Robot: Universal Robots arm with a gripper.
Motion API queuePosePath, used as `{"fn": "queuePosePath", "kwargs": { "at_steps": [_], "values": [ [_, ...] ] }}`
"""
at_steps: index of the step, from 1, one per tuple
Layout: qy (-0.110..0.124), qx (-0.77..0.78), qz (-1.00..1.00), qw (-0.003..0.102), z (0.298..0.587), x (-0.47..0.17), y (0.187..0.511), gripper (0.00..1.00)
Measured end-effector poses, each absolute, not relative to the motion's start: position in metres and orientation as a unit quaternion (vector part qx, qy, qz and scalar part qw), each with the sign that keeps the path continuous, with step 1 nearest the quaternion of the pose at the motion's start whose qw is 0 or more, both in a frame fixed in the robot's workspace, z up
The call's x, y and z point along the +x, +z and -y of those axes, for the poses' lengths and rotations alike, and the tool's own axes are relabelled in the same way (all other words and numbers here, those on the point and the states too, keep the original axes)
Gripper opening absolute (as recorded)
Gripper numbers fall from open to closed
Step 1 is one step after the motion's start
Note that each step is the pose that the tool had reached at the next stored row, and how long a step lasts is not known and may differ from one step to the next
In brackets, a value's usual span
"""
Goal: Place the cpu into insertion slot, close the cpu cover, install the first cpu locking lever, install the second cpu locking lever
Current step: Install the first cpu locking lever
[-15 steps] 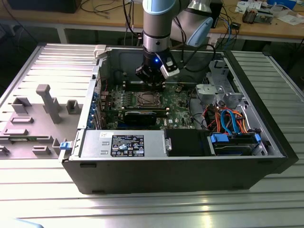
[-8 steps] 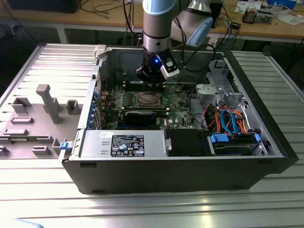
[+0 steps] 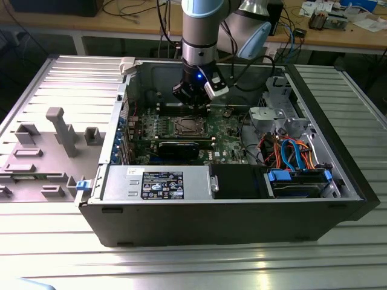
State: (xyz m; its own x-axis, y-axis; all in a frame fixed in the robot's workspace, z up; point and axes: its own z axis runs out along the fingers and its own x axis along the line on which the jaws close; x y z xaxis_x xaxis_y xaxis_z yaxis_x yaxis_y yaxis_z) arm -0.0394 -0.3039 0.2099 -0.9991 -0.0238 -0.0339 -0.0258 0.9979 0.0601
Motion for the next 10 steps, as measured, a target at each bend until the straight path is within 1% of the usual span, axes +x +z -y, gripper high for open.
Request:
{"fn": "queuePosePath", "kwargs": {
  "at_steps": [3,5,10],
  "values": [
    [0.03,-0.012,-0.999,0.017,0.304,-0.0393,0.2089,0.11],
    [0.03,-0.012,-0.999,0.014,0.3041,-0.0382,0.2078,0.11],
    [0.03,-0.012,-0.999,0.013,0.3042,-0.0383,0.2056,0.11]
  ]
}}
